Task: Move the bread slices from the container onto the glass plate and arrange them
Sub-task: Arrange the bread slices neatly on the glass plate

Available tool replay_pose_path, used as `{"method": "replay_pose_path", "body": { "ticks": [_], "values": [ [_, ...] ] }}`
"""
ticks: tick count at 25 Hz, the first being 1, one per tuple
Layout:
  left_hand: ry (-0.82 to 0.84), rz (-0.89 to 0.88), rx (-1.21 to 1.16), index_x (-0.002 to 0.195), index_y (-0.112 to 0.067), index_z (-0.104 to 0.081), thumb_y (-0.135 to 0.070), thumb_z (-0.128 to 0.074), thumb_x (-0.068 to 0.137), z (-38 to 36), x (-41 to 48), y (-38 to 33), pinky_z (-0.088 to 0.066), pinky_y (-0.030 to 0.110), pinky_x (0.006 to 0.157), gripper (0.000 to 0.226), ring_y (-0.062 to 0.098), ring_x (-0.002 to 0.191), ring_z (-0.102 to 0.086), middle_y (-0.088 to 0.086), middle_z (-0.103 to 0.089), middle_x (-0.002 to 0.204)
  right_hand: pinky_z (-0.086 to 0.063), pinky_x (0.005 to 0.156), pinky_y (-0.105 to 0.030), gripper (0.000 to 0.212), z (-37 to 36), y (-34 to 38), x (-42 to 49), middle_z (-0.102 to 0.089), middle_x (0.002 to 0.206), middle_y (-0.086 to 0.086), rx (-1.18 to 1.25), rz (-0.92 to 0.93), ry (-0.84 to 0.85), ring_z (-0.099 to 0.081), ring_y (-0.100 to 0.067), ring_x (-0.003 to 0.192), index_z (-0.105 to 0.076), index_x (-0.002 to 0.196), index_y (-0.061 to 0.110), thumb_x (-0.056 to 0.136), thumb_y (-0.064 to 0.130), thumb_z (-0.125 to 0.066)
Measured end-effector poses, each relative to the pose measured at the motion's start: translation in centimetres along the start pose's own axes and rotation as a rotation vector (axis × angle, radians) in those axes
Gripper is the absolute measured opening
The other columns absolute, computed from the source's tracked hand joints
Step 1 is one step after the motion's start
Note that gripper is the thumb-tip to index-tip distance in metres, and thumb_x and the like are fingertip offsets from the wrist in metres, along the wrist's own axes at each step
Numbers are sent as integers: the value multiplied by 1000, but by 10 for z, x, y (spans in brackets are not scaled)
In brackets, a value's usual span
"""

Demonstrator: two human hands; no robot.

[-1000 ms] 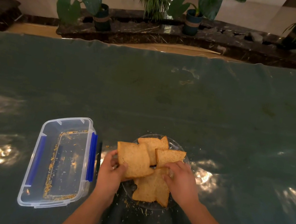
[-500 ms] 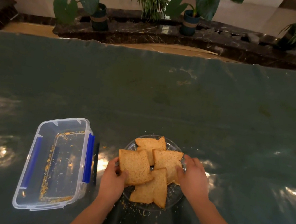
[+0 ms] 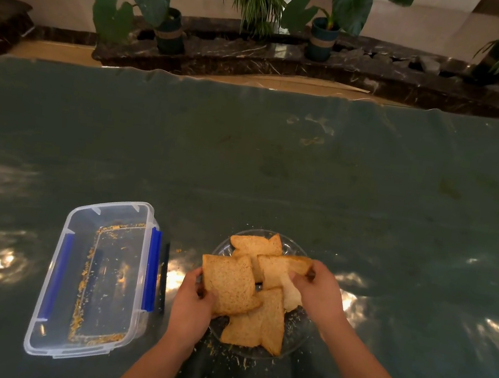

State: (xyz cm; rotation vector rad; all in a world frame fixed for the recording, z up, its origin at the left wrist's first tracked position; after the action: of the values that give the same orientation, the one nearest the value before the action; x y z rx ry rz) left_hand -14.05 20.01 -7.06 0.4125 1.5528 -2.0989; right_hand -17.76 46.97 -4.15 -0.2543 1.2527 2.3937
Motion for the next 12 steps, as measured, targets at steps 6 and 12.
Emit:
{"method": "replay_pose_path", "body": {
  "ticks": [6,12],
  "values": [
    [1,-1,-2,139,-23,-43,-9,-61,92,-1,4,2,-55,54,91,52,28,117,-58,6,-58,129,-48,57,-34,11,58,30,-3,-64,74,-2,67,172,-158,-61,-20,66,-54,86,19,88,24,-63],
    [-11,-60,156,140,-24,-40,-14,-58,94,-3,6,-8,-51,38,91,50,15,112,-54,1,-57,131,-59,78,-48,17,14,2,-10,-75,102,-6,580,-113,204,-72,-27,92,-66,105,19,88,19,-65]
  ]
}}
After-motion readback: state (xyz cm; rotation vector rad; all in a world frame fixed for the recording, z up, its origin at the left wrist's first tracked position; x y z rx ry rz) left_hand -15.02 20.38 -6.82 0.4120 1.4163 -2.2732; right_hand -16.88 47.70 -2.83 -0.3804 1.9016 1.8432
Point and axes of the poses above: each hand's wrist, its own x-axis towards the middle knuckle, its own z-axis out of the back of the hand, y = z × x, the point moved 7 cm from there along x, towards the middle knuckle
